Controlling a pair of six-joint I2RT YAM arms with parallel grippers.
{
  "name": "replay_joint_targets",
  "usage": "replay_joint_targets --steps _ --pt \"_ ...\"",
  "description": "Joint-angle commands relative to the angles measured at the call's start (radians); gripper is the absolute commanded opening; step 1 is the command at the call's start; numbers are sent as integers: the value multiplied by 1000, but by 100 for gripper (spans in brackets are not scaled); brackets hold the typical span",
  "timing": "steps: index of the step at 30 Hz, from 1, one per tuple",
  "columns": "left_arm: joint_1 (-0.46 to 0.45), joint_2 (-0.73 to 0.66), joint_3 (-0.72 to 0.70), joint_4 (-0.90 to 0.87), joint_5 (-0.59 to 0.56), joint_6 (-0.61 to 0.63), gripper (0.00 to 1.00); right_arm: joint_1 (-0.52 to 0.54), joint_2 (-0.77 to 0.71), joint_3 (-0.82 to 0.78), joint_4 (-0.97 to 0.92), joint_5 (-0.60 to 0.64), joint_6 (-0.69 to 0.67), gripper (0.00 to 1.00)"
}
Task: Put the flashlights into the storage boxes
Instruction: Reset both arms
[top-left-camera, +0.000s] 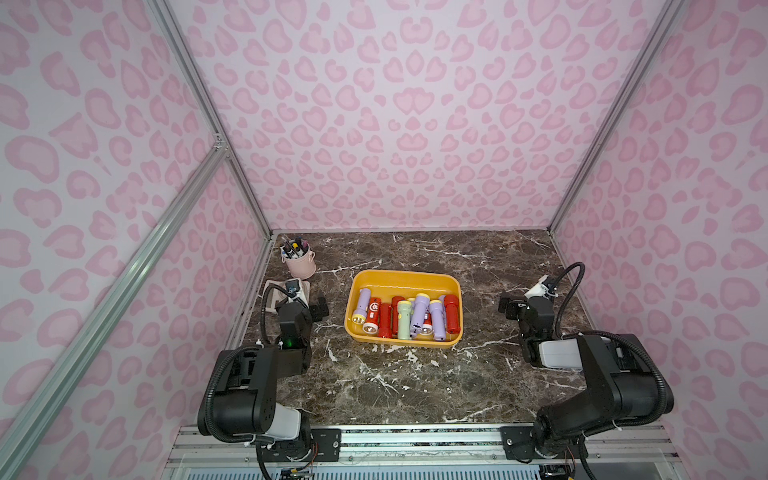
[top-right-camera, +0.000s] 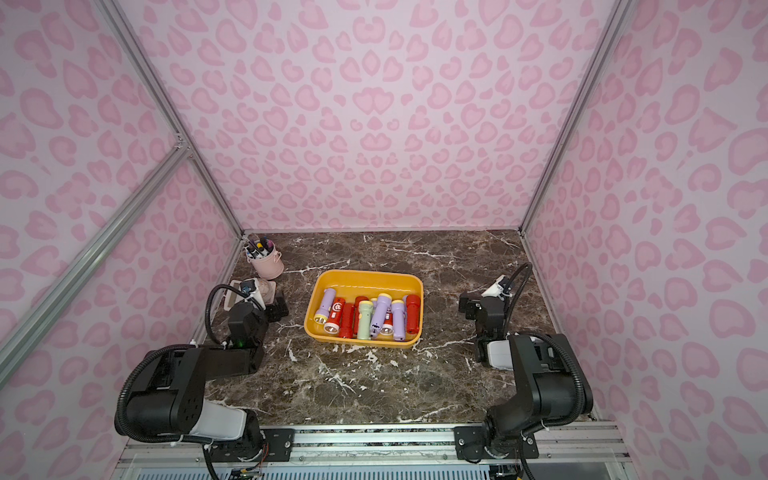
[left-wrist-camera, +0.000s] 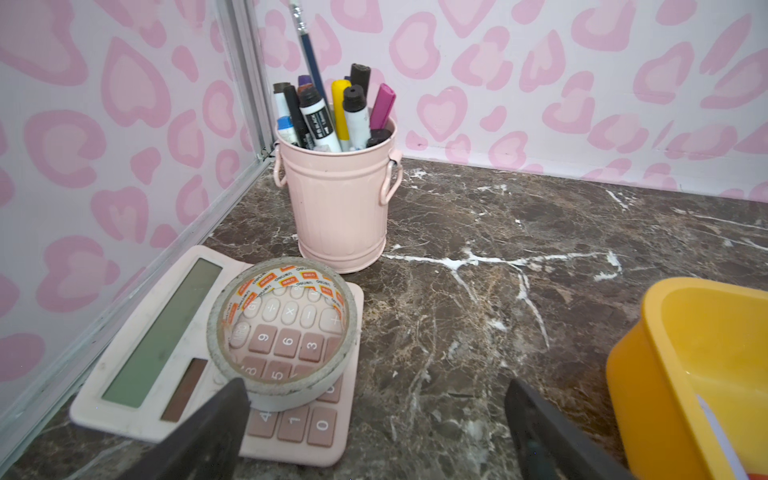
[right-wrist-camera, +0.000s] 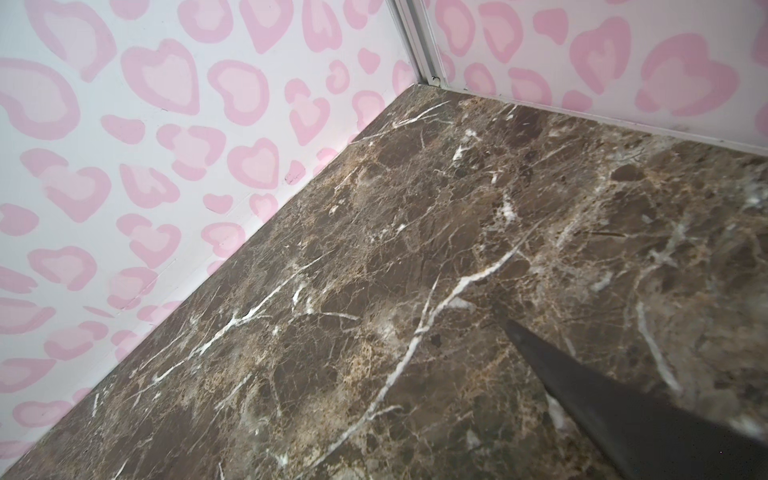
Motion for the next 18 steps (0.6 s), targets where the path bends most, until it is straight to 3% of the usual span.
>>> replay_joint_targets --steps 1,18 --pt "0 3 10 24 -20 17 97 1 1 2 19 16 6 100" --pt "-2 3 8 23 -21 19 97 1 -2 1 18 16 4 100"
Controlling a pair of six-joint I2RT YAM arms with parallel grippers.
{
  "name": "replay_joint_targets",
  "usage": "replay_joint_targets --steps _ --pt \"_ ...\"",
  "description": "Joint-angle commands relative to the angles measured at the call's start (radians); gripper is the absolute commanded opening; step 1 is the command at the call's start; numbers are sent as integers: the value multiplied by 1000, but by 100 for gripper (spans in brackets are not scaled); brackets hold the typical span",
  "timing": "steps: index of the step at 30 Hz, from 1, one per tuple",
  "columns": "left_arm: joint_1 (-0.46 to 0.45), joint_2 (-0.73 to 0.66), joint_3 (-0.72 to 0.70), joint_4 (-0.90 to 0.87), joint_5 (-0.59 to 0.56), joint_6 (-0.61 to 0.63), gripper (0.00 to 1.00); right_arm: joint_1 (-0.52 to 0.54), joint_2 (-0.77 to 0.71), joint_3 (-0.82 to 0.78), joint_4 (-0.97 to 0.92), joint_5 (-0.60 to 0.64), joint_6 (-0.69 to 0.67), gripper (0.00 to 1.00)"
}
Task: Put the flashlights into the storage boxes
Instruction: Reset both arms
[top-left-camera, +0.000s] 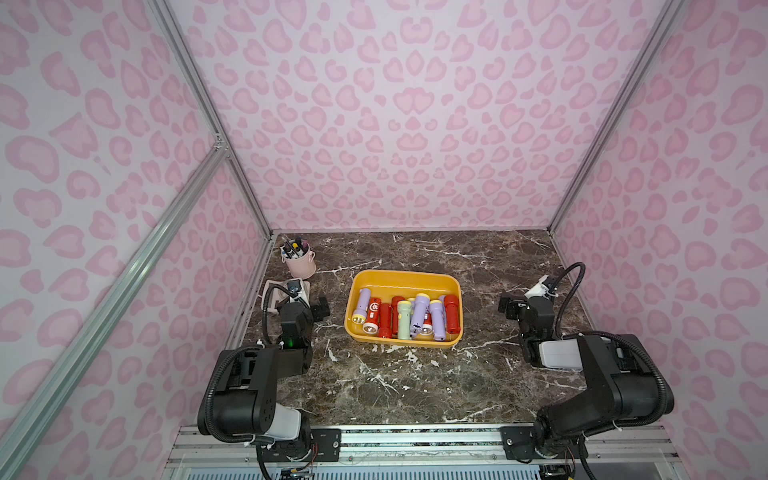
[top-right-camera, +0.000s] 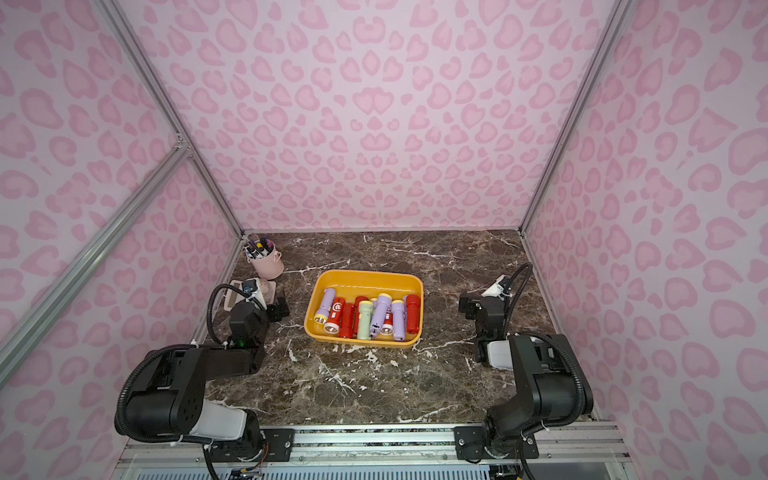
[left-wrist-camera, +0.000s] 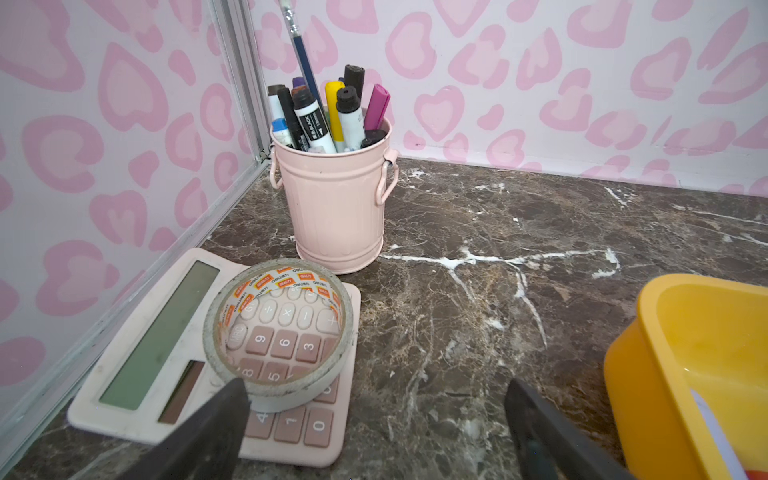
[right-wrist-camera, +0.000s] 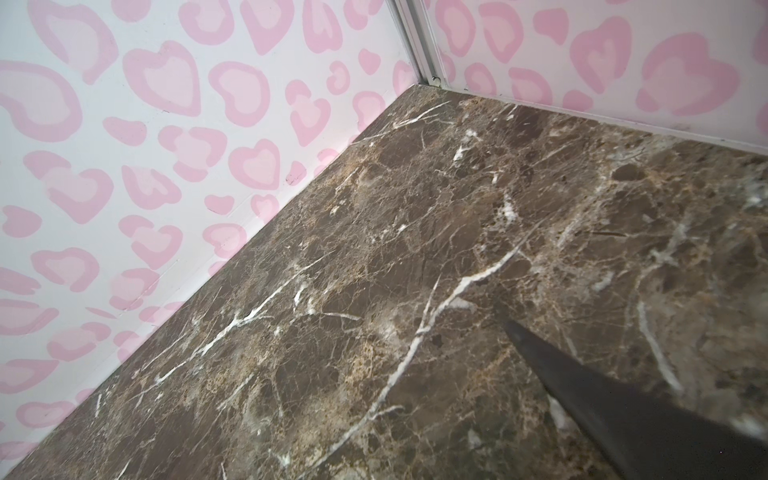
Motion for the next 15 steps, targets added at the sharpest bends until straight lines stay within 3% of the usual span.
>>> replay_joint_targets --steps 1,15 --pt "1 3 9 24 -5 13 97 1 -1 2 17 16 0 100" --pt "0 5 14 17 -4 12 97 1 0 1 17 15 0 100"
